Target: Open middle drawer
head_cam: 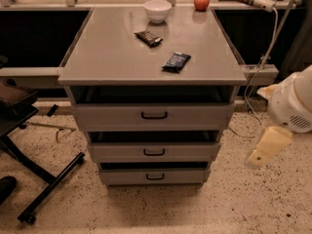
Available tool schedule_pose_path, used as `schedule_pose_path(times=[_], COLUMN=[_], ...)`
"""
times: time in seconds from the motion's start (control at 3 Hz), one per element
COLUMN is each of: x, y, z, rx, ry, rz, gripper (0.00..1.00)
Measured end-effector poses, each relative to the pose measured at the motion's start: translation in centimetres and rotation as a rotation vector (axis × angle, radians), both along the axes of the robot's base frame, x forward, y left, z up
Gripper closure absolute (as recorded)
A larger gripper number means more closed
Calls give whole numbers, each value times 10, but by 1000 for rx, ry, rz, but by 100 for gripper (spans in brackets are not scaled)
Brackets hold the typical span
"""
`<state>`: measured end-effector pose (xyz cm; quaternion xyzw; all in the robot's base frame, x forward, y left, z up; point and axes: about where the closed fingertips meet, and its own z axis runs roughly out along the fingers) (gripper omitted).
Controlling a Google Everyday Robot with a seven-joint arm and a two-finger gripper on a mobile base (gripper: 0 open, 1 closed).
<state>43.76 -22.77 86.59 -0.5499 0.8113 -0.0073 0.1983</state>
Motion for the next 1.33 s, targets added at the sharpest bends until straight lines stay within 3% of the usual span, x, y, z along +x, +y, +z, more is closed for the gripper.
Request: schedule_pose_path(times=[0.33, 1.0, 1.33], x=[12, 12, 11], y=[4, 6, 11], z=[-58, -75, -123], rx=[38, 45, 80], ry=[17, 27, 62], rz=[-12, -6, -17], gripper=[0, 0, 0])
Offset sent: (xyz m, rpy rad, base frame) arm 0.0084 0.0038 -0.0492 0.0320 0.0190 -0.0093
